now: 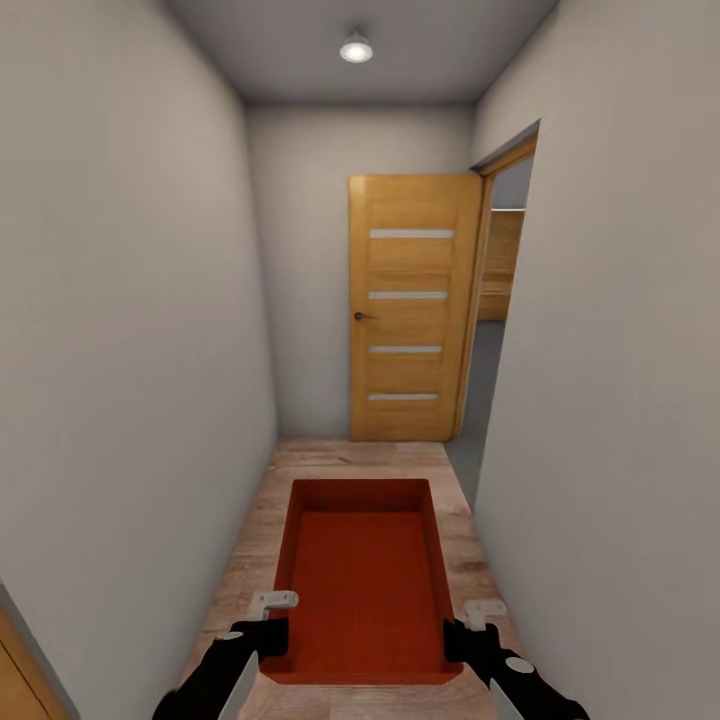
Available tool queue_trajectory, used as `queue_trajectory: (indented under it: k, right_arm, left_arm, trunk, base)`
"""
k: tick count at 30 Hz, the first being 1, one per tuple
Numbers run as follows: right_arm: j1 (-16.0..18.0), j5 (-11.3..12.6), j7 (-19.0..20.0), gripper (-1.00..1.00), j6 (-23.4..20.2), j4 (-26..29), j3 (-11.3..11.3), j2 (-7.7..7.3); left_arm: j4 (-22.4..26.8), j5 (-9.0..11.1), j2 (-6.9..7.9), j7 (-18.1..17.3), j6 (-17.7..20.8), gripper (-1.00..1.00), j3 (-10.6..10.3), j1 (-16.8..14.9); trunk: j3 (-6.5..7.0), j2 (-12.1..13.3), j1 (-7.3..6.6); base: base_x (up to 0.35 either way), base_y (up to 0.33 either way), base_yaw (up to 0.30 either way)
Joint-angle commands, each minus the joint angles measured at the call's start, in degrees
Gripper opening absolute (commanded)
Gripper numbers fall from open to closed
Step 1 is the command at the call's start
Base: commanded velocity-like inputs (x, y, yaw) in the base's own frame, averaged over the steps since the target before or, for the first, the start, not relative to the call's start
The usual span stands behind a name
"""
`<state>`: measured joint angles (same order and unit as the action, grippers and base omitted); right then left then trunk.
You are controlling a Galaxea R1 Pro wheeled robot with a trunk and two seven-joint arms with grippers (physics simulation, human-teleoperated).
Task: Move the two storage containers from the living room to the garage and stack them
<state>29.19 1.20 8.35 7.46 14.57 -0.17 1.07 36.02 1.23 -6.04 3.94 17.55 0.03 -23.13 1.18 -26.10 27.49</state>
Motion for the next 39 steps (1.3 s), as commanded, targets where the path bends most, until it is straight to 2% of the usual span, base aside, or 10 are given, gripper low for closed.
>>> queue_trajectory:
  k: [1,39]
  right_arm:
    - [-0.01,0.47,0.50,-1.00,0.18,0.11,1.74,-0.37]
    - [-0.01,0.56,0.95,-1.00,0.18,0.11,1.66,-0.37]
  left_arm:
    - [0.02,-0.88,2.00,0.63,0.42,-1.00,0.93,-0.01]
    - [0.02,-0.88,2.00,0.63,0.38,-1.00,0.93,0.00]
  trunk:
    - [-0.01,-0.03,0.05]
    - [-0.01,-0.03,0.05]
  base:
    - [0.329,0.000,0.000]
    - [0.329,0.000,0.000]
